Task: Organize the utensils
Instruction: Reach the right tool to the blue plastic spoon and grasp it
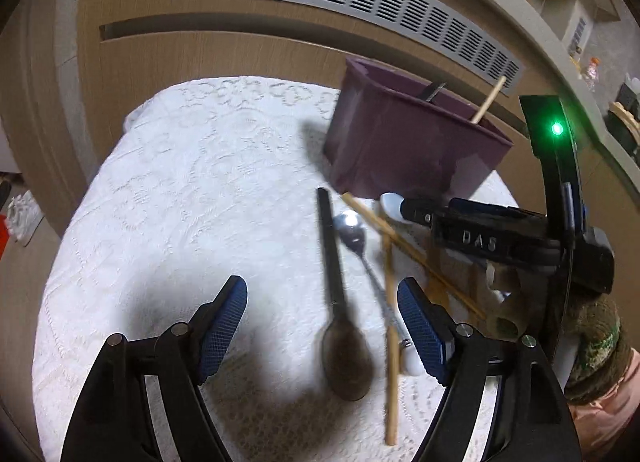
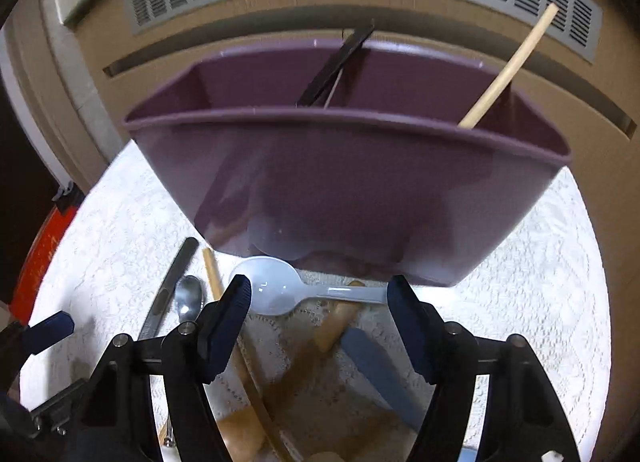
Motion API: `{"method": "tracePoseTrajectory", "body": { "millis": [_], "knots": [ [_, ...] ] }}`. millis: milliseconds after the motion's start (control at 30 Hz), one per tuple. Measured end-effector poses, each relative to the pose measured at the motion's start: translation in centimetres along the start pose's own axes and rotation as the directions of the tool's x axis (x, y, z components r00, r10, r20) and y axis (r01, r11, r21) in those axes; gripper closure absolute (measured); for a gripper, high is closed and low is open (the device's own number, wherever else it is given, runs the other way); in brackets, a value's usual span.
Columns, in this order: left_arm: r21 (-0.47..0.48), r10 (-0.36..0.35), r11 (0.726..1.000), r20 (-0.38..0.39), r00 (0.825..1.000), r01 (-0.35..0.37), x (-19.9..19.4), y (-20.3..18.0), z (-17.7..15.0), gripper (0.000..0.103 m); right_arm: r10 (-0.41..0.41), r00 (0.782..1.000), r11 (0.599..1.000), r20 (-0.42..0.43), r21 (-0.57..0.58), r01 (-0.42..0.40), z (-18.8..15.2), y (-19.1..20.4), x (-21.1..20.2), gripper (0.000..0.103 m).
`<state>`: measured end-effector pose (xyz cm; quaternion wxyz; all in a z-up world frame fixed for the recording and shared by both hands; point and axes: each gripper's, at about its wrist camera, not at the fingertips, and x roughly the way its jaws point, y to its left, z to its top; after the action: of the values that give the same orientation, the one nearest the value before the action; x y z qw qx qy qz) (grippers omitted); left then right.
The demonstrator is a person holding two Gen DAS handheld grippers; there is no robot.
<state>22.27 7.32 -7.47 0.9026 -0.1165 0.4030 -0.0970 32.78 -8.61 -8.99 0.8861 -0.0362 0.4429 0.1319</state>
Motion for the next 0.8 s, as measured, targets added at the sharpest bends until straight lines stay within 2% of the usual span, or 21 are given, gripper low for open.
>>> {"method": "tracePoseTrajectory", "body": {
  "millis": [33,100,133,167,233,333,467,533,567,667,733,800],
  "knots": [
    [0.016,-0.022,1.000,0.001,1.000,0.022,0.1,-0.4,0.2,0.026,-0.006,1.000,1.000,0.007,-0.011,0.007,-0.2,-0.1,-0.3,0.034],
    [0.058,-0.065,0.996,-0.001,0.998,0.065,0.4,-1.4,1.0,0.037,-0.032,0.999,0.999,0.040,-0.038,0.034,-1.1,-1.0,-1.9,0.034],
    [0.088,-0.096,0.991,-0.010,0.995,0.097,0.8,-2.1,1.6,0.051,-0.042,0.998,0.998,0.049,-0.043,0.044,-1.4,-1.4,-2.4,0.034],
    [0.110,-0.127,0.985,-0.025,0.992,0.129,1.3,-2.9,2.2,0.060,-0.058,0.996,0.997,0.063,-0.047,0.061,-2.0,-2.1,-3.2,0.034],
    [0.146,-0.167,0.974,-0.063,0.984,0.175,2.8,-4.2,3.2,0.062,-0.089,0.992,0.995,0.086,-0.039,0.092,-3.2,-3.7,-4.7,0.033],
    [0.163,-0.104,0.979,-0.103,0.989,0.120,5.8,-5.6,4.8,0.062,-0.128,0.985,0.992,0.115,-0.005,0.129,-4.9,-6.2,-6.7,0.033],
    [0.060,-0.049,0.996,-0.175,0.983,0.061,9.5,-5.4,6.5,0.063,-0.136,0.980,0.991,0.144,0.014,0.135,-6.5,-7.8,-8.0,0.030],
    [0.067,0.011,0.998,-0.165,0.986,0.000,10.4,-5.9,6.9,0.063,-0.126,0.981,0.992,0.150,0.023,0.124,-6.8,-8.0,-7.9,0.027],
    [0.071,0.009,0.997,-0.173,0.985,0.003,10.6,-6.3,6.9,0.063,-0.115,0.982,0.993,0.147,0.029,0.112,-7.0,-8.4,-7.8,0.027],
    [0.122,-0.050,0.989,-0.220,0.974,0.079,10.3,-8.1,5.9,0.065,-0.092,0.986,0.995,0.137,0.036,0.088,-7.7,-9.2,-7.7,0.027],
    [0.194,-0.085,0.972,-0.250,0.965,0.136,9.3,-9.8,4.3,0.065,-0.059,0.991,0.998,0.118,0.014,0.058,-8.0,-9.0,-7.3,0.027],
    [0.216,-0.137,0.955,-0.295,0.946,0.205,8.3,-10.7,2.7,0.065,-0.031,0.994,0.999,0.101,-0.014,0.032,-8.0,-8.5,-6.8,0.027]
  ]
}}
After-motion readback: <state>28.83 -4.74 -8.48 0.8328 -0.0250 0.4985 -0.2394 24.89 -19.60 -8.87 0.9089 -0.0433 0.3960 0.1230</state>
